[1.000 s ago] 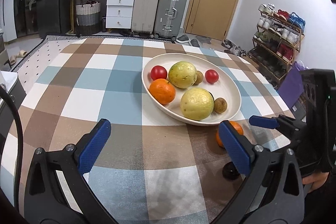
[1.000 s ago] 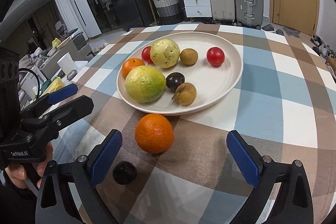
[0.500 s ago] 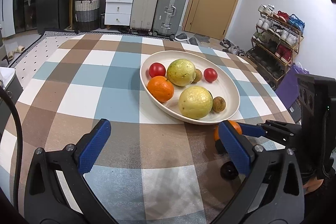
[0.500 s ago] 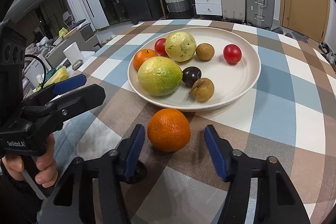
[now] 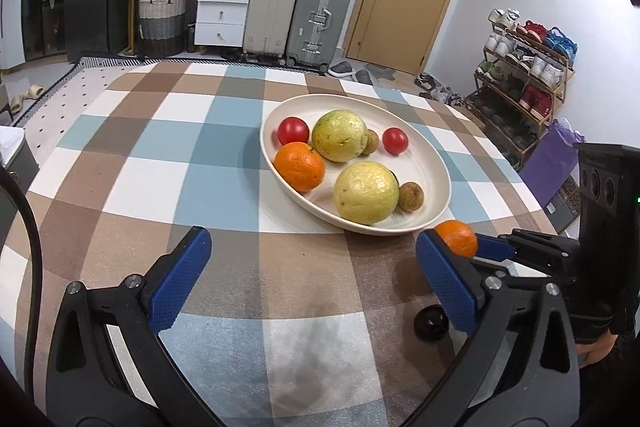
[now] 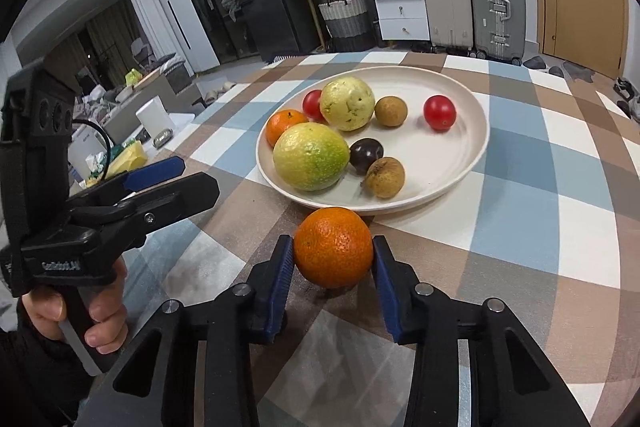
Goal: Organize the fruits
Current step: 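Grasp the last orange with the right tool, then grasp the last dark plum with the left tool while the right tool holds the orange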
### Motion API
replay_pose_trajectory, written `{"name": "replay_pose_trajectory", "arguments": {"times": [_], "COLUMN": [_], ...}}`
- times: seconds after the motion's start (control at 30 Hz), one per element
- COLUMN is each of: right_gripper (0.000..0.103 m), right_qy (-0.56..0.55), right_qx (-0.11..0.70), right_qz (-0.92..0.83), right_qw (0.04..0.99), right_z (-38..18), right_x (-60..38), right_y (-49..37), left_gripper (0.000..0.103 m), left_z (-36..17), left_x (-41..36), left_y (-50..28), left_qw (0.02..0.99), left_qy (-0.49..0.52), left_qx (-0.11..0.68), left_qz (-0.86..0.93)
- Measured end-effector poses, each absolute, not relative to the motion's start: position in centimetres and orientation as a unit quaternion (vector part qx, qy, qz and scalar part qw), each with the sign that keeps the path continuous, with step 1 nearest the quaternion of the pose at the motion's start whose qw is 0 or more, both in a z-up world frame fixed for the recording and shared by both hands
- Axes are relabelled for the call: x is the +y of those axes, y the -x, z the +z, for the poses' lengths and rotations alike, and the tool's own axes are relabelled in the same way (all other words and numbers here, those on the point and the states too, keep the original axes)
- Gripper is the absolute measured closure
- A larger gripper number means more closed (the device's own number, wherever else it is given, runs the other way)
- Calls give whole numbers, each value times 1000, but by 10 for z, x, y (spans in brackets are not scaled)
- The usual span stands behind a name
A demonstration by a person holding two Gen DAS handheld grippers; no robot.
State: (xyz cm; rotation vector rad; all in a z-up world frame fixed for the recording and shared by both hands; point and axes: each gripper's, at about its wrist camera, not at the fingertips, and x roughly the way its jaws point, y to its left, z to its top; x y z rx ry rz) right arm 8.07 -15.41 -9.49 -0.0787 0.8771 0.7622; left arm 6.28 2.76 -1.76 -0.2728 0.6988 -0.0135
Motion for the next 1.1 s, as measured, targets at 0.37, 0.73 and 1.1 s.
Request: {"name": "replay_pose_trajectory", "arguments": {"times": [0.37, 0.73, 1.1], "right_gripper": [63, 63, 63], "right_qy": [26, 18, 21], "right_qx": [413, 416, 416], "right_qz": [331, 320, 327], "right_qw": [848, 851, 848], "right_z": [-91, -91, -93], "right_x": [-177, -186, -183], "right_y": [-87, -93, -91], "left_gripper": [1, 9, 49], "left_z": [-23, -36, -42], "left_x": [-9, -49, -60], "left_y": [-62, -57, -52], "left_qw": [919, 900, 887], "left_qy": [78, 12, 0], "left_qx": [378, 414, 429], "left_qz": [-79, -138, -171]}}
